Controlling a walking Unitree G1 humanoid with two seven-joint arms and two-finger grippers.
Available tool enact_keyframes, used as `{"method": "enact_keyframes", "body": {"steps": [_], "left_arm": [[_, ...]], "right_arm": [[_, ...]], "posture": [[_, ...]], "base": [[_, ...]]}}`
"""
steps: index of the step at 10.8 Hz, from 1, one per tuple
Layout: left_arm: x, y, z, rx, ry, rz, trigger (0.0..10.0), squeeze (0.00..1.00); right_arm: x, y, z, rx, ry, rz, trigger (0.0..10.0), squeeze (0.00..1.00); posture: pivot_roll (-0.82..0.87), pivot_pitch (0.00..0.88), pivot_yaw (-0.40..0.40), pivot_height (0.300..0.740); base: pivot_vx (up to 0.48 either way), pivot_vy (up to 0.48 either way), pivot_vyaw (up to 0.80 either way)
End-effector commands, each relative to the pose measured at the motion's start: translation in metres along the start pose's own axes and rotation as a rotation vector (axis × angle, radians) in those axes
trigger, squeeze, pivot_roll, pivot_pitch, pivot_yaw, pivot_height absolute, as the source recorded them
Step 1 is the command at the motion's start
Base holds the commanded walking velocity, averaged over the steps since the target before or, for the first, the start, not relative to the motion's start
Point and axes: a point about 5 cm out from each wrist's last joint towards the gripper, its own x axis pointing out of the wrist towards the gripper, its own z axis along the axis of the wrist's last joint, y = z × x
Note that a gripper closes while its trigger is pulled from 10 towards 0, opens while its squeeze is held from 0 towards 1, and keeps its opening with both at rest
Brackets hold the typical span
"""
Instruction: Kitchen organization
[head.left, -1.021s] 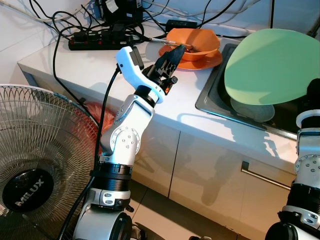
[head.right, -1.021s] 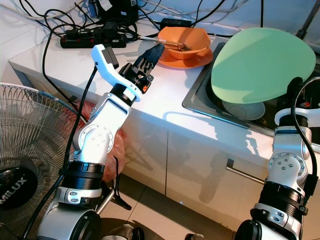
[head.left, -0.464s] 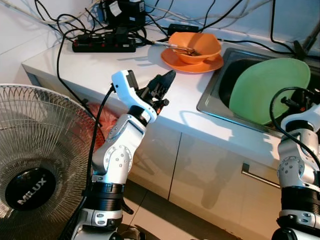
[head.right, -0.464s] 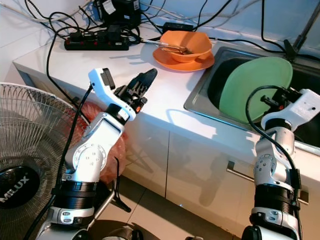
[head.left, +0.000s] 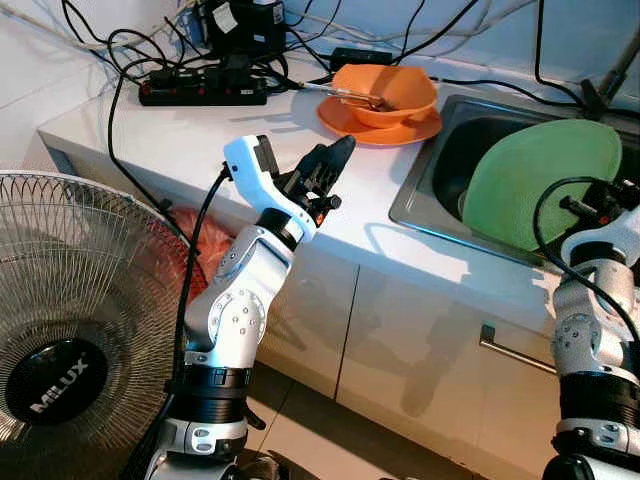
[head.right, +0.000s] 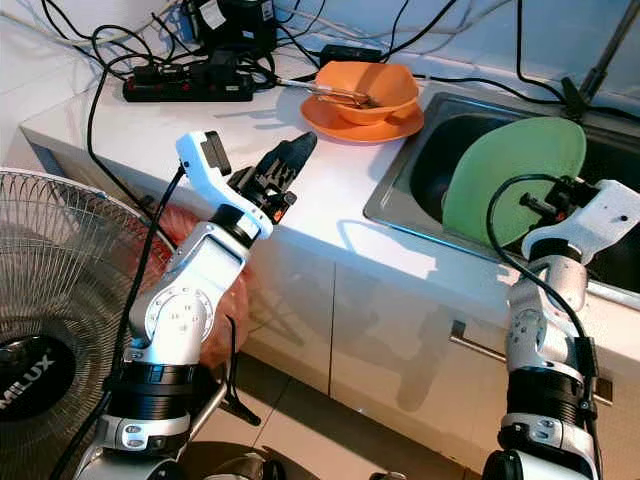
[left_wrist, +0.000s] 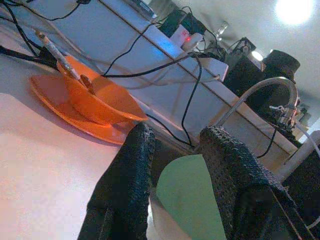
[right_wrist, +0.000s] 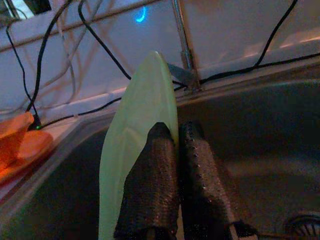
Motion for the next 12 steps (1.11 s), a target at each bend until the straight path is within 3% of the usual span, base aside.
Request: {"method": "enact_keyframes", "body": {"steps": [1,12], "left_arm": [[-0.0004,-0.0024,0.0007,0.009,0.004,-0.006,10.0,0.00],[-0.0004,-0.0024,0.0007,0.009,0.004,-0.006,10.0,0.00]], "right_arm": [[0.0048,0.0055,0.0119,-0.004,-0.063,0.015,10.0,1.00],[0.0048,0.0055,0.0119,-0.004,-0.063,0.015,10.0,1.00]], "posture": [[0.04,0.187,0.019,0.740],[0.04,0.187,0.019,0.740]], "base": [[0.000,0.000,0.00],[0.000,0.000,0.00]]}}
